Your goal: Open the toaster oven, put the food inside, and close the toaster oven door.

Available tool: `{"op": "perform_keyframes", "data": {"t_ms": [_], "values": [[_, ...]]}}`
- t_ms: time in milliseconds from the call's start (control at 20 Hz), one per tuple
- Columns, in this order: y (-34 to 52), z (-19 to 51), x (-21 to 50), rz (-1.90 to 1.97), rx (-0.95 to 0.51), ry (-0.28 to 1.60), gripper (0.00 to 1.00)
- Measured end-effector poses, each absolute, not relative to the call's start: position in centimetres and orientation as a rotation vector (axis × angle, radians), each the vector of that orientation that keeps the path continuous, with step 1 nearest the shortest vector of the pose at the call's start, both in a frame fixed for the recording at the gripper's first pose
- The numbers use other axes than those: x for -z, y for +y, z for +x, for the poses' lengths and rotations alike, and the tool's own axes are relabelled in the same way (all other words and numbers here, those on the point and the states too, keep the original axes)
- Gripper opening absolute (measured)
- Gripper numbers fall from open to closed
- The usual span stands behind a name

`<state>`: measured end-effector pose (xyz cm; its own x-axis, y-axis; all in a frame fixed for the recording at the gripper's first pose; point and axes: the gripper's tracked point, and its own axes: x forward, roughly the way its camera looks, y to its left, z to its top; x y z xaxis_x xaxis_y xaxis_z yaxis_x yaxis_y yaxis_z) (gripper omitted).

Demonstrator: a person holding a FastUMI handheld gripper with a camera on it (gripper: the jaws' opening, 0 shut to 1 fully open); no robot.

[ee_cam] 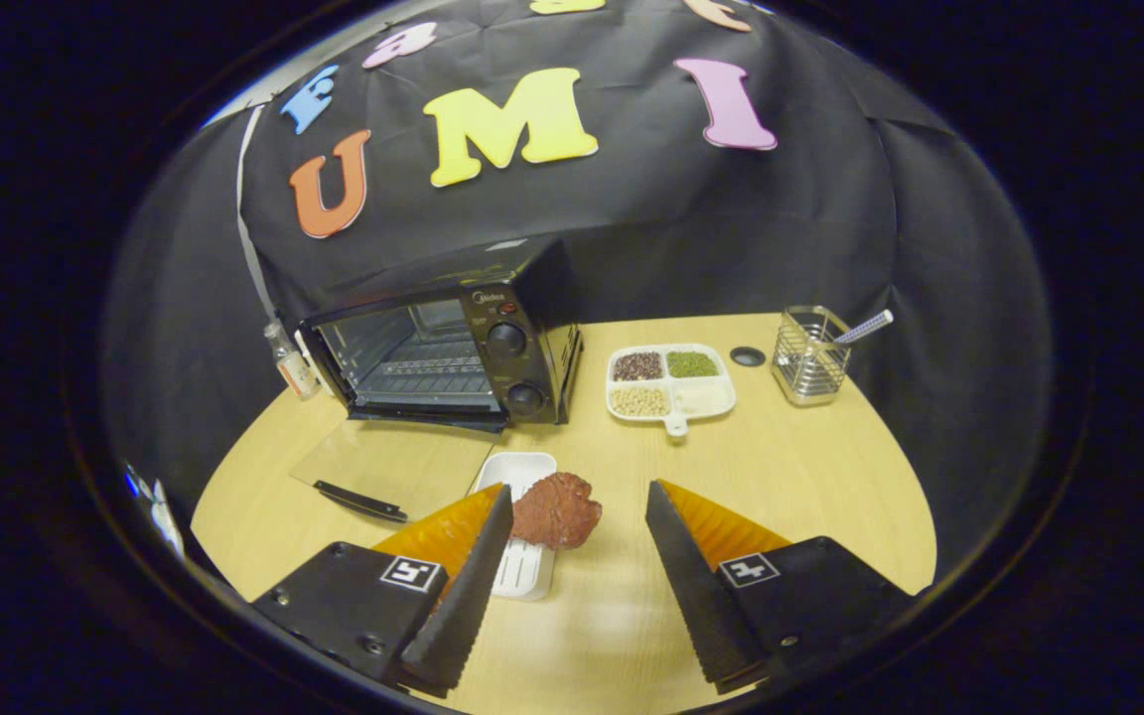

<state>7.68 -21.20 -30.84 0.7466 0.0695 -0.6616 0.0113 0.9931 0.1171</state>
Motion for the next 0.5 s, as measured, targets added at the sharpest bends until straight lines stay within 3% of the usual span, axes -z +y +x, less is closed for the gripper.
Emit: {"op": "perform_keyframes", "data": {"t_ms": [200, 350, 400, 500], "values": [[-20.7, 7.9, 33.6, 0.305, -0.132, 0.898, 0.73], [-19.2, 7.8, 34.6, 0.458, -0.237, 0.965, 0.56], [-19.1, 7.9, 34.8, 0.487, -0.246, 0.951, 0.43], [-18.8, 7.6, 34.7, 0.528, -0.280, 0.931, 0.26]]}}
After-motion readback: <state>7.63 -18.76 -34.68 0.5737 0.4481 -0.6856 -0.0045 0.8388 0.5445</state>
